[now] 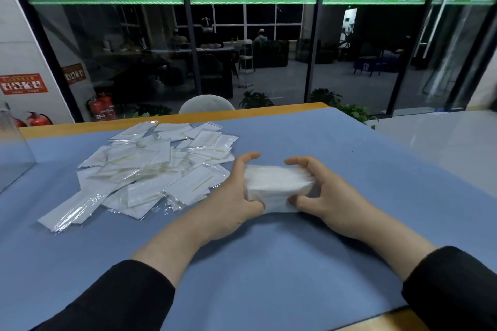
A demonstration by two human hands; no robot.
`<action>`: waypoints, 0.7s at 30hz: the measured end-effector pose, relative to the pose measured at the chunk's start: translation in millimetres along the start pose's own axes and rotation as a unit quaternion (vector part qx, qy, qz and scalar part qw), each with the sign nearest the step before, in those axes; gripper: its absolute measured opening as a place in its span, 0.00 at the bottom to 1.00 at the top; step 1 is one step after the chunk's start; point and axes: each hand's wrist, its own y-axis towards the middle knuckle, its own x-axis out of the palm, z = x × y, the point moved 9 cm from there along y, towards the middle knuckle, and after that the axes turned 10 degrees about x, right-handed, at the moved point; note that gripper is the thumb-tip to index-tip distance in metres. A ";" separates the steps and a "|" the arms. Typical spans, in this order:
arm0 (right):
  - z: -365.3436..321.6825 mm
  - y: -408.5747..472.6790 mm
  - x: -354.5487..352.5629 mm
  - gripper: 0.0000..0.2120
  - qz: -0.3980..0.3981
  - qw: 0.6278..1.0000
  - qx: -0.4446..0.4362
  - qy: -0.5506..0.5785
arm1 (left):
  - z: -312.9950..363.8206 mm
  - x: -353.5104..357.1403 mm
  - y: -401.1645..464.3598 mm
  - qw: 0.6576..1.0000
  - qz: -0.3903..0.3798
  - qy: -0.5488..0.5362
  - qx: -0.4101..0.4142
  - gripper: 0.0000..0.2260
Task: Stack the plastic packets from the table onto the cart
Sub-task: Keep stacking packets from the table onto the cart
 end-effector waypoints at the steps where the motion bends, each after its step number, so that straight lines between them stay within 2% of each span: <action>1: -3.3 -3.3 -3.9 0.28 0.015 1.000 -0.007 0.001 | 3.1 -0.7 -0.7 1.000 0.006 -0.006 0.009 0.37; 5: -16.5 -28.1 -29.7 0.33 0.065 0.996 -0.028 0.051 | 22.2 -4.8 -1.8 0.995 0.044 -0.080 0.046 0.34; 7: -19.2 -47.2 -47.1 0.34 0.084 0.995 -0.024 0.058 | 39.8 3.2 -1.7 0.994 0.028 -0.088 0.060 0.27; 11: -11.8 -105.0 -96.5 0.26 0.125 0.992 0.012 0.021 | 94.3 42.6 0.7 0.991 -0.023 -0.090 0.096 0.16; 13: 0.1 -139.4 -121.5 0.21 0.130 0.990 0.050 -0.012 | 126.8 72.7 1.6 0.988 -0.058 -0.074 0.119 0.15; 16: 24.5 -204.5 -165.9 0.20 0.160 0.977 0.119 -0.069 | 178.1 130.5 -0.2 0.978 -0.129 -0.076 0.148 0.14; 19: 43.9 -282.1 -203.3 0.21 0.169 0.944 0.196 -0.203 | 226.9 207.7 -13.3 0.956 -0.212 -0.077 0.188 0.14; 21: 60.9 -331.2 -215.5 0.19 0.151 0.923 0.249 -0.250 | 248.1 260.2 -27.6 0.941 -0.262 -0.077 0.200 0.15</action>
